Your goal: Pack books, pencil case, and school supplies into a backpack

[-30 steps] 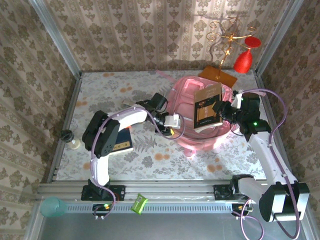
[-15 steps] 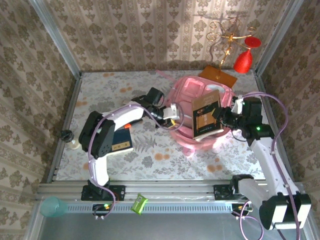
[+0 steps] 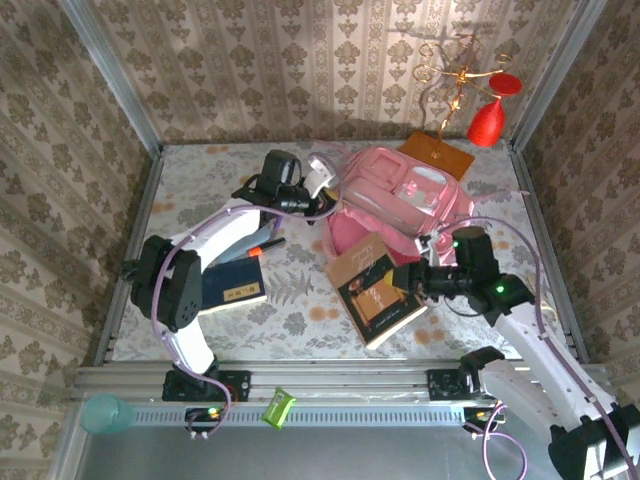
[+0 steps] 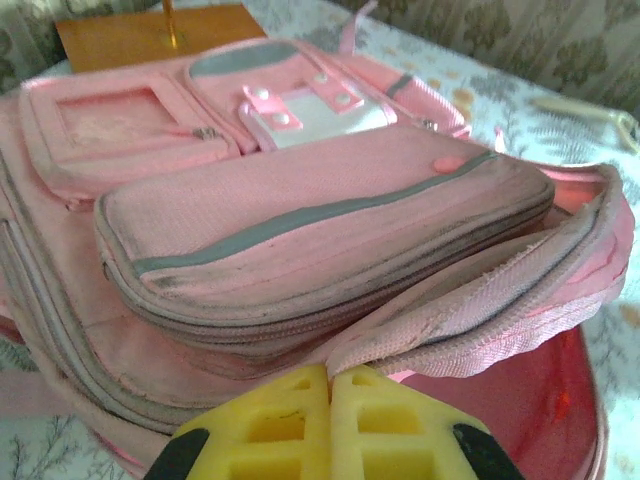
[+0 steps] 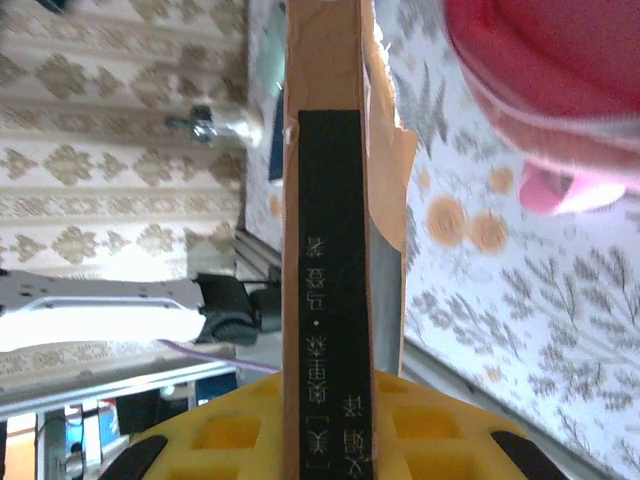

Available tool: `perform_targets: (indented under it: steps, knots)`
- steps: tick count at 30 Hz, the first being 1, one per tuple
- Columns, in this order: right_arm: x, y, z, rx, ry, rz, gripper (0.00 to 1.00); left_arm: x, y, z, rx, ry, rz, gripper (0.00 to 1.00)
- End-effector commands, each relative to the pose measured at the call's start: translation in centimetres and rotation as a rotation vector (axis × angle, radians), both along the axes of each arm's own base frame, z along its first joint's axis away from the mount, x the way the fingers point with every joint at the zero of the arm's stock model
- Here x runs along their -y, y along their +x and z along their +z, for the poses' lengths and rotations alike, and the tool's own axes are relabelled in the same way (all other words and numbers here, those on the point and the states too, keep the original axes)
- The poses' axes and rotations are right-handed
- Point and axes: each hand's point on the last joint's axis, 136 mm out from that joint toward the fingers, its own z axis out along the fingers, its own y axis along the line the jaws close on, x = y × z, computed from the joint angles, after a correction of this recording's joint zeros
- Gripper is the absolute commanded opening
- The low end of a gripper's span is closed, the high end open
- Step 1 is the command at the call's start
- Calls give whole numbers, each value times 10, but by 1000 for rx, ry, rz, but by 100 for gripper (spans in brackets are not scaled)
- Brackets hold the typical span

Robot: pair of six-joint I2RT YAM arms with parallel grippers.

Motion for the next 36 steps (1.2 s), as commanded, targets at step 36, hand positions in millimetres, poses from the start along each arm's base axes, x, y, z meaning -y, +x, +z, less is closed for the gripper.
perform_targets:
  steps: [36]
  knots:
    - [111, 174, 10, 312, 284, -930, 0, 25, -46, 71, 68, -106, -68, 0]
